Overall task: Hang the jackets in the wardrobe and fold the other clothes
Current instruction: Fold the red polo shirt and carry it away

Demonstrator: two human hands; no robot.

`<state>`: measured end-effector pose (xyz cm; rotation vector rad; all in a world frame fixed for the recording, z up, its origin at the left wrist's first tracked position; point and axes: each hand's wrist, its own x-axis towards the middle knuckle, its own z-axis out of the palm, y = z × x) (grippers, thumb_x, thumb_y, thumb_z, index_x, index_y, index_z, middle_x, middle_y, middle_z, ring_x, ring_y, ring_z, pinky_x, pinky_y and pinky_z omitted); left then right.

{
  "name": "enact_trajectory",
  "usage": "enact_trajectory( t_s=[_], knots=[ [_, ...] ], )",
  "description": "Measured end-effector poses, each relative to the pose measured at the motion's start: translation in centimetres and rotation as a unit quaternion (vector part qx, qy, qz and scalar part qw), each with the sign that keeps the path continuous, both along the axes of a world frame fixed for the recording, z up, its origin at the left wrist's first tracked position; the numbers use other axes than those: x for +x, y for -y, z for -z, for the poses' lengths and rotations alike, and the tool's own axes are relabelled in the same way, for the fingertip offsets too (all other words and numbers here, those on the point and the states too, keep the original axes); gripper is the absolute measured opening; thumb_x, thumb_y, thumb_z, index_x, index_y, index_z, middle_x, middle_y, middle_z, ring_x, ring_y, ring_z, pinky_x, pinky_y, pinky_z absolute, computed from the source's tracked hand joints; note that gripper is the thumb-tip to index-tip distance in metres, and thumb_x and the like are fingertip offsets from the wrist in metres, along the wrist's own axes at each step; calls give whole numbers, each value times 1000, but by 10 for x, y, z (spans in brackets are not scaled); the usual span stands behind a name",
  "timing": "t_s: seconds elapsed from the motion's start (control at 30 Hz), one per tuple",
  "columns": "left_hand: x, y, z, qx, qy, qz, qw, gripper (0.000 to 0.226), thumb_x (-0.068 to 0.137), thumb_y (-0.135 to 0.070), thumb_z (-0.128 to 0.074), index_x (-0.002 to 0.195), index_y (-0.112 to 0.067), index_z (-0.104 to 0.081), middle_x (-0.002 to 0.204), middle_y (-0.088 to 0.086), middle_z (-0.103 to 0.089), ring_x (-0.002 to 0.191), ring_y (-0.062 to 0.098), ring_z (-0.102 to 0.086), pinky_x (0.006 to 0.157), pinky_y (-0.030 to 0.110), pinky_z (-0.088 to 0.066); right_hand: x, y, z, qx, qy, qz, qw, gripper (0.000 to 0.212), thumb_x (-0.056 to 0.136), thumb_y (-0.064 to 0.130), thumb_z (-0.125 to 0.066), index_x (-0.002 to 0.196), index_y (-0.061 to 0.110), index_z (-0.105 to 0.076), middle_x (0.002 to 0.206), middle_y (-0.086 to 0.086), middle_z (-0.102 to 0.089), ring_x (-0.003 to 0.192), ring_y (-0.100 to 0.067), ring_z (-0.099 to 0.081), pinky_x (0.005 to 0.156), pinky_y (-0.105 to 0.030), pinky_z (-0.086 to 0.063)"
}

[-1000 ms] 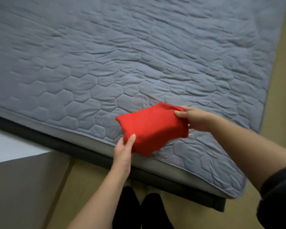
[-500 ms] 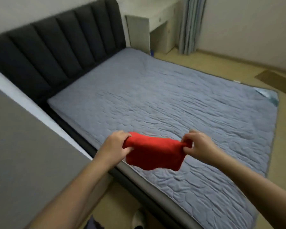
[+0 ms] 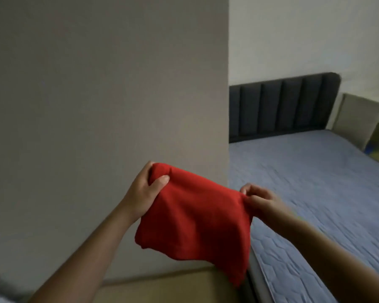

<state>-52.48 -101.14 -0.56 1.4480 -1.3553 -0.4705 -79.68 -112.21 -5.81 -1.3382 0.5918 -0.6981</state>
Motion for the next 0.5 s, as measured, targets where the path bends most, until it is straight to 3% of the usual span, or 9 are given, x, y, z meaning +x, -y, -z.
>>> enact_trajectory(
  t_s=[0.1, 0.23, 0.33, 0.4, 0.5],
  knots=[
    [50, -74, -13, -42, 62, -65, 995, 23, 73, -45, -56, 83, -25, -51, 73, -18, -54, 66, -4, -49, 65, 10, -42, 73, -27, -17, -114, -89, -80, 986, 32, 82, -19, -39, 69, 8, -49, 61, -4, -46, 57, -14, -46, 57, -26, -42],
    [115, -190, -31, -81, 92, -199, 972, 22, 74, -46, -55, 83, -27, -49, 74, -19, -55, 66, -5, -49, 66, 10, -42, 176, -77, -29, -232, -153, -88, 957, 31, 78, -18, -41, 65, 8, -51, 61, -5, -51, 57, -15, -53, 64, -32, -55],
    [154, -286, -47, -79, 91, -265, 957, 18, 73, -48, -55, 81, -33, -48, 73, -20, -54, 66, -5, -50, 65, 9, -42, 245, -136, -35, -196, -61, -178, 962, 37, 83, -17, -43, 98, 12, -60, 102, -4, -63, 90, -15, -61, 83, -32, -51],
    [173, -346, -57, -69, 107, -292, 948, 17, 74, -46, -55, 82, -32, -48, 74, -19, -55, 66, -4, -51, 65, 9, -42, 288, -187, -45, -213, 7, -284, 935, 36, 91, 1, -52, 122, 19, -55, 129, 9, -57, 118, -4, -53, 96, -24, -46],
    [196, -434, -66, -68, 122, -346, 928, 11, 74, -45, -55, 81, -38, -50, 75, -20, -56, 67, -7, -51, 66, 8, -42, 353, -276, -65, -243, 62, -392, 885, 36, 88, 21, -64, 124, 18, -57, 128, 7, -59, 120, -9, -54, 99, -25, -46]
  ],
)
